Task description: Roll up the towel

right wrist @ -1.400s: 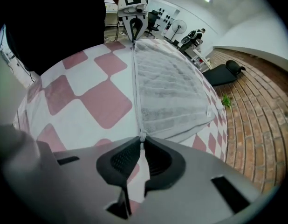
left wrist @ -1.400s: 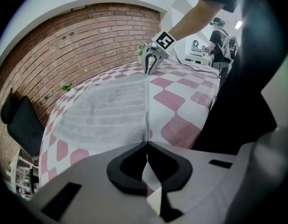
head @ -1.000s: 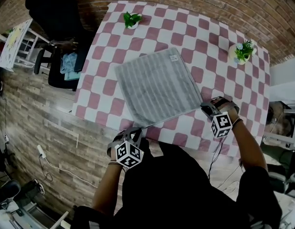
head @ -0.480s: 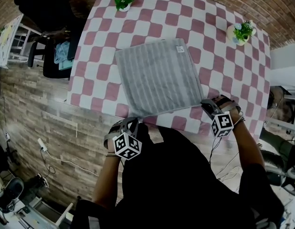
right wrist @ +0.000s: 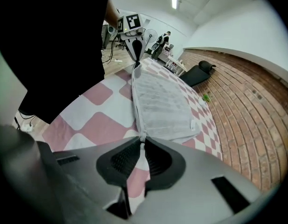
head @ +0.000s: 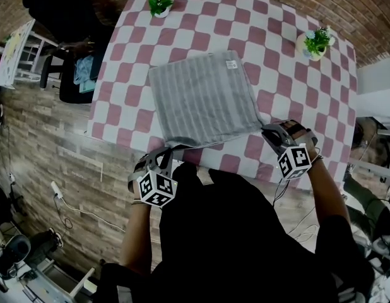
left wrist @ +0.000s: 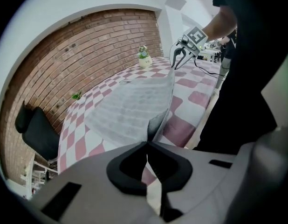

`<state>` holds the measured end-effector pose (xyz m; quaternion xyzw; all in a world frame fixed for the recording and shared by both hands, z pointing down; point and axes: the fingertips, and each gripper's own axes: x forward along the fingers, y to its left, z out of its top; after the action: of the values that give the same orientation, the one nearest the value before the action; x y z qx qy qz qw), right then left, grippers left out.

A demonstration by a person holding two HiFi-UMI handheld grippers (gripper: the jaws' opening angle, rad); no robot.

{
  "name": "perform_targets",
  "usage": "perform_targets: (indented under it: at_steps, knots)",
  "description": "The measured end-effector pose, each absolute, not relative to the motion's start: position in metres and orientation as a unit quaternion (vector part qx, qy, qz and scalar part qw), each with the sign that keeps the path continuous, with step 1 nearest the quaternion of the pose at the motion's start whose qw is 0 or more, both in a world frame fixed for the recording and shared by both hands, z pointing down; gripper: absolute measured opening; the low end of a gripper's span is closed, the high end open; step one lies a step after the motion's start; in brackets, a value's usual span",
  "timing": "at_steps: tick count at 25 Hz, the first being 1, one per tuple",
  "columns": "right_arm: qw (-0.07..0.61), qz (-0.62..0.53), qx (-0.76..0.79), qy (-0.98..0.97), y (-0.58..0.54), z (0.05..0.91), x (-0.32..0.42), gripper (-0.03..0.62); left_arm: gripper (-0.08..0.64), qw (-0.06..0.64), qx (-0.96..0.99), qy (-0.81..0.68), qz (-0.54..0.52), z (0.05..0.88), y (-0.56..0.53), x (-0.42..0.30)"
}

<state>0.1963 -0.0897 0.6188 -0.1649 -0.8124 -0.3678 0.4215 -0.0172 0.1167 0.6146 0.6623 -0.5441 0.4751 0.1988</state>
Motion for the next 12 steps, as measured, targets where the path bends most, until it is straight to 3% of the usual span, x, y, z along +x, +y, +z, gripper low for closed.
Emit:
perform_targets:
  at_steps: [12]
  knots:
    - [0.351, -0.399, -0.078, -0.844, -0.140, 0.570, 0.126, 0.034, 0.005, 0.151, 0.624, -0.608, 0.467, 0.578, 0.073, -0.083]
